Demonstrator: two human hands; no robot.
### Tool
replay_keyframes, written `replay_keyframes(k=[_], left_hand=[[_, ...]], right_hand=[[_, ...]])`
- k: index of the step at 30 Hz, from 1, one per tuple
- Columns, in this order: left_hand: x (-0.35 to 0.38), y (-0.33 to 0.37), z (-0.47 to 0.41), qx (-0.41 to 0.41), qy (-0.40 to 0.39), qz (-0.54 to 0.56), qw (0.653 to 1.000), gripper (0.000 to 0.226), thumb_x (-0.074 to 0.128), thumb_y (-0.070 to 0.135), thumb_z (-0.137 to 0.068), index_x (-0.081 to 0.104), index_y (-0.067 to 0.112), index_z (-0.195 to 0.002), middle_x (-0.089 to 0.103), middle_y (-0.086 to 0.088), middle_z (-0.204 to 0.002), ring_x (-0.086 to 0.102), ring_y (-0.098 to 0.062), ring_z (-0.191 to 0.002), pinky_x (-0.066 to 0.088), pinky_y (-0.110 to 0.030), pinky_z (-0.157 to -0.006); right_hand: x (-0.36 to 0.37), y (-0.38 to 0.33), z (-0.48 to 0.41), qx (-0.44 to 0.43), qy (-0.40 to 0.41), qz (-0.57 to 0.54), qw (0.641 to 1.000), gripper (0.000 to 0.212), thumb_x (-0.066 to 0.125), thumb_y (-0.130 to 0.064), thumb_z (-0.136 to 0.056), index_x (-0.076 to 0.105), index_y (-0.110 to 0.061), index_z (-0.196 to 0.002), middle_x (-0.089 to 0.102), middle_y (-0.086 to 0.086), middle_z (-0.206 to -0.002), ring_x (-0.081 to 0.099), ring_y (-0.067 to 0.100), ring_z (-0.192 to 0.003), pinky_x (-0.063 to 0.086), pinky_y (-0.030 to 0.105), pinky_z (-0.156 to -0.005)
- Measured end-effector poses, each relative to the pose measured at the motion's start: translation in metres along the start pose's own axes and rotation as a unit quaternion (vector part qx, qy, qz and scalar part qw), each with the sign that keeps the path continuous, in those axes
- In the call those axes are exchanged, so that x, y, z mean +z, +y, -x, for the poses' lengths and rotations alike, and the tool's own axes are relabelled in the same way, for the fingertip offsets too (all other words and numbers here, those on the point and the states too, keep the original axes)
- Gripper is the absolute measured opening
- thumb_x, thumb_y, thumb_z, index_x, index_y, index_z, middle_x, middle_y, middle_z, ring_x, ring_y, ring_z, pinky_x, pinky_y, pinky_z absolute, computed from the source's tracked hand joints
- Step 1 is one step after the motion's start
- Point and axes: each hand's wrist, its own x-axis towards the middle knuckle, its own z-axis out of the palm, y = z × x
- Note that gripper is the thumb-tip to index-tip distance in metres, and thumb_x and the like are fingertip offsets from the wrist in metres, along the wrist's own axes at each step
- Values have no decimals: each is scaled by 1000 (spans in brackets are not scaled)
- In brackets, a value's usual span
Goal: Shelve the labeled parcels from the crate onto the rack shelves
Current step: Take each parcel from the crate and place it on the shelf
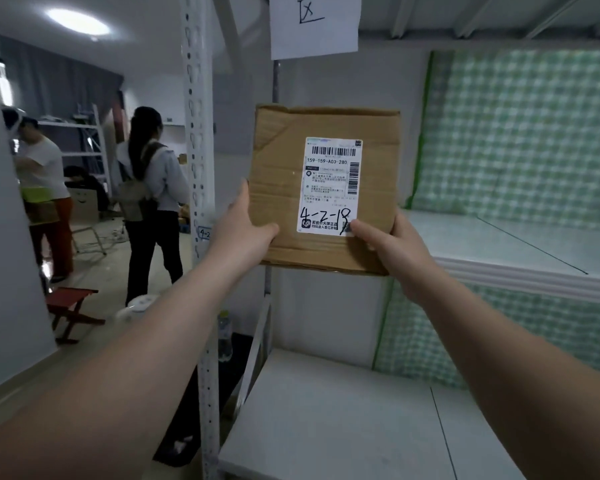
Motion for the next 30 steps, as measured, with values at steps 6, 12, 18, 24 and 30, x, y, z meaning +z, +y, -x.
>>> replay_keyframes(k=[6,12,18,24,30], left_hand=[[6,-24,-82,18,22,-73,997,85,62,25,-88,8,37,-151,24,-6,-145,41,-19,-113,34,-28,-91],[30,-52,-130,52,41,-113,991,88,64,22,-86,7,31,-152,30,-6,-144,37,-22,-129,33,-29,-101],[55,-75,-157,56,73,-113,989,87,63,17,-86,9,29,-153,32,-6,-143,36,-19,-130,32,-32,-107],[72,-93,-169,68,122,-105,985,85,64,13,-86,13,30,-152,29,-1,-148,35,-10,-126,28,-25,-101],[82,-114,-166,100,162,-116,975,77,60,23,-91,14,25,-152,28,2,-143,34,-7,-120,29,-27,-101]], right_hand=[[25,18,-81,-17,8,8,1000,44,75,-28,-83,51,-32,-120,67,-5,-116,66,15,-100,53,40,-95],[34,39,-132,-44,23,34,998,39,73,-21,-84,50,-32,-113,66,-13,-95,65,10,-77,56,41,-86],[36,68,-165,-52,2,112,992,56,75,-28,-83,47,-25,-132,60,-13,-105,63,15,-100,51,33,-89],[41,83,-183,-98,2,175,980,70,77,-27,-79,39,-26,-138,49,-16,-108,54,13,-110,36,22,-81],[51,91,-179,-188,61,190,962,111,79,-32,-76,2,-24,-156,30,-6,-153,30,9,-137,25,20,-105]])
